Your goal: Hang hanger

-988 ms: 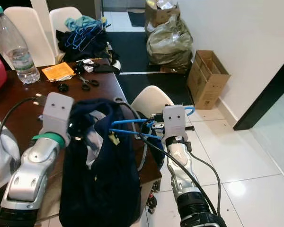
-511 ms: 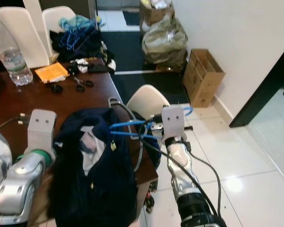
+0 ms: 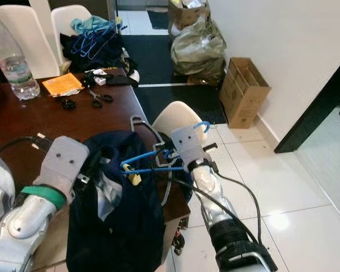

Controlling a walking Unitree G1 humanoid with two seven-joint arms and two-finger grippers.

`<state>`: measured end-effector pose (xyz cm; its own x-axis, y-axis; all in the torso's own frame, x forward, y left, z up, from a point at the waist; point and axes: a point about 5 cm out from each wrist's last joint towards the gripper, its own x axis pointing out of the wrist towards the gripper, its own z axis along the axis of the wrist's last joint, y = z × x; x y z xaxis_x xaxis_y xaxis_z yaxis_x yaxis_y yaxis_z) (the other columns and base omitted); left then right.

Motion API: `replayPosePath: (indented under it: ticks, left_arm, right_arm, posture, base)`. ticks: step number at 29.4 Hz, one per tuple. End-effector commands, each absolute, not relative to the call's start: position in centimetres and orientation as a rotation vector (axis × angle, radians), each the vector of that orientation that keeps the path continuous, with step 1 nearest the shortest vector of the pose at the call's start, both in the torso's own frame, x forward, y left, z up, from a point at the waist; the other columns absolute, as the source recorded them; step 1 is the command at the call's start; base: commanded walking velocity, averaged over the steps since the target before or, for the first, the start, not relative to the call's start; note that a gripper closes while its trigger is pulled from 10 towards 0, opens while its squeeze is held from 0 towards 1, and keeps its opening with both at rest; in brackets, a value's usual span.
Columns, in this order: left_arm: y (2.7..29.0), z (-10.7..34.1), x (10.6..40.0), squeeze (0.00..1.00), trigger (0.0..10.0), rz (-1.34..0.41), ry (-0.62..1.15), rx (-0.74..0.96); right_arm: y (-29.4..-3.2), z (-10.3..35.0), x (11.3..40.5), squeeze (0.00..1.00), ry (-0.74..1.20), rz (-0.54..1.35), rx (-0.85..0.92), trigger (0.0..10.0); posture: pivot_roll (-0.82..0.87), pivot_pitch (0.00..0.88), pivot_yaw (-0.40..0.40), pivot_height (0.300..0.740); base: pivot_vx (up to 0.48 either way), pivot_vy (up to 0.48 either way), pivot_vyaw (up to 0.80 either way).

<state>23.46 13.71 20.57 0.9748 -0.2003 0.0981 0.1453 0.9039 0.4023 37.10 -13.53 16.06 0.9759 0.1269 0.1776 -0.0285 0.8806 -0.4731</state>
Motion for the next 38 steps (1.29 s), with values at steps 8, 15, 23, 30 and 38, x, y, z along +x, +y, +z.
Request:
replayPosePath:
  ticks: [8,15,23,30,38]
  left_arm:
    - [13.6,19.7,19.7,1.00,10.0,-0.381,-0.033,0.087]
    - [11.8,17.8,21.0,1.00,10.0,-0.556,0.094,0.018]
    - [12.0,15.5,24.1,1.00,10.0,-0.591,0.219,0.158]
    - [12.6,13.7,25.9,0.00,10.0,-0.666,0.280,0.317]
    - [13.3,12.9,27.6,0.00,0.0,-0.636,0.241,0.449]
  right_arm:
    - [-16.2,15.8,38.6,0.00,-0.079,-0.098,-0.490,10.0]
    - [-15.9,16.4,38.8,0.00,-0.121,-0.118,-0.433,10.0]
    - [-15.8,18.6,38.3,0.00,-0.274,-0.109,-0.302,10.0]
    - [-15.2,19.0,38.0,0.00,-0.322,-0.073,-0.284,10.0]
    - [-15.0,18.8,37.8,0.00,-0.327,-0.068,-0.268,10.0]
  posture:
    - [0.09,0.124,-0.018,0.740]
    - [0.07,0.130,-0.013,0.740]
    - [0.04,0.141,0.002,0.740]
    - [0.02,0.147,0.012,0.740]
    - [0.02,0.147,0.019,0.740]
  base:
    - [0.000,0.000,0.00]
    - [0.000,0.000,0.00]
    - [0.000,0.000,0.00]
    - [0.000,0.000,0.00]
    - [0.000,0.000,0.00]
